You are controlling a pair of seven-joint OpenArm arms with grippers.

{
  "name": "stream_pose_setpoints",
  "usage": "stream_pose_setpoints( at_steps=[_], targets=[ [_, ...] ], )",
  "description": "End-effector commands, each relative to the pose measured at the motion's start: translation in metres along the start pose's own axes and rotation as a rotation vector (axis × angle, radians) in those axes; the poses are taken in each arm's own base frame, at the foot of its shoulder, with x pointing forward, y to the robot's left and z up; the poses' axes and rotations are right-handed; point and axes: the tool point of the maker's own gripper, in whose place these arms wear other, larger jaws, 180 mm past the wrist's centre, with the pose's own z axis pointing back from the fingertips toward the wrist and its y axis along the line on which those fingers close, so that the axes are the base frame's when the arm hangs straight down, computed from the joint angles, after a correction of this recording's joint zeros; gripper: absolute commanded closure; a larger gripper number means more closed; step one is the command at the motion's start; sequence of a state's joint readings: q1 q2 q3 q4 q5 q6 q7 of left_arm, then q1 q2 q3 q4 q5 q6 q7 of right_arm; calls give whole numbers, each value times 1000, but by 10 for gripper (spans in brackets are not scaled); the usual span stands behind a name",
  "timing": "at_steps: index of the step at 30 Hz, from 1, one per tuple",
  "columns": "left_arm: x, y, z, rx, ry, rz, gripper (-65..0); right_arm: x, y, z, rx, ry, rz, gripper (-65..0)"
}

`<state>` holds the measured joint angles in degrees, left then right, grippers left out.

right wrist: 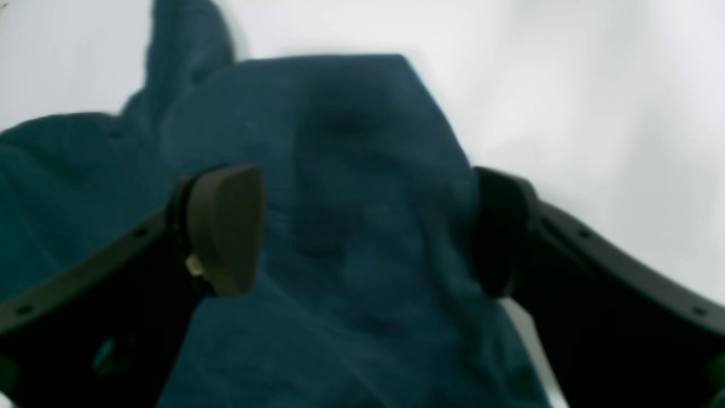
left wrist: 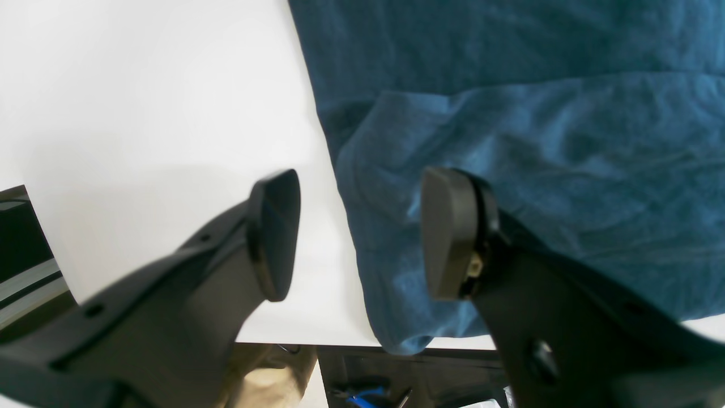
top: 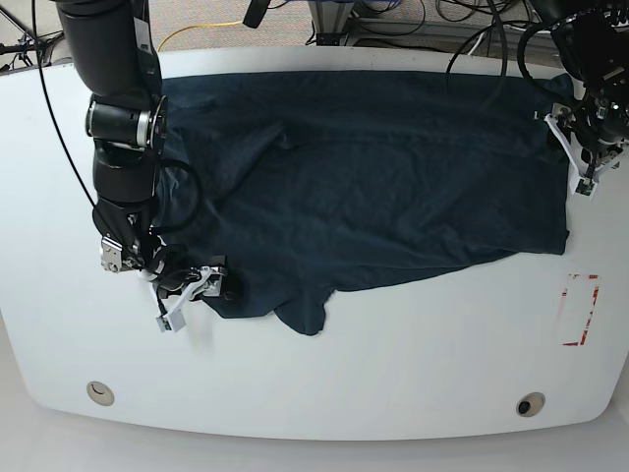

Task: Fold the T-shirt properly
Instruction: 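Release the edge and move the right gripper to the shirt's hem corner, then move the left gripper to the hem's other corner and grasp it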

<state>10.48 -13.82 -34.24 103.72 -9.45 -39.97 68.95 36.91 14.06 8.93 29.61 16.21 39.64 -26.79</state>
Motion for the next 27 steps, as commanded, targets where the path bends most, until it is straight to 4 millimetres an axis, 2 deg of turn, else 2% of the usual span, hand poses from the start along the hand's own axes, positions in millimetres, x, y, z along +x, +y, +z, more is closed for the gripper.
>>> stream_pose_setpoints(
  at_steps=[1,4,6,9,12,14,15,17,20,24,27],
  targets=[
    [9,9,7,28,-32,-10,-312,18,4,1,7,-28,24,-525],
    [9,10,7,29,-32,-8,-312,18,11,-3,21,-29,23,-523],
    [9,10,7,29,-32,-8,-312,18,14,-5,26,-28,23,-491],
    [11,10,7,30,-36,-8,-314,18,16,-6,30,-31,23,-374],
    [13,12,7,33,-40,-4,-319,23,16,-6,31,-52,24,-192],
    [30,19,9,48,-83,6,-338,23,16,-6,31,-55,24,-79],
    [35,22,10,54,-95,12,-356,24,16,-6,31,-55,24,-59],
    [47,35,16,84,-134,57,-443,24,16,-6,31,-55,26,-51],
    [61,49,15,110,-175,197,-537,24,16,-6,31,-55,26,-49],
    [86,65,10,110,-226,346,-550,23,15,-5,28,-54,25,-48],
    [104,73,-2,75,-250,430,-551,23,14,-5,26,-53,25,-48]
  ],
)
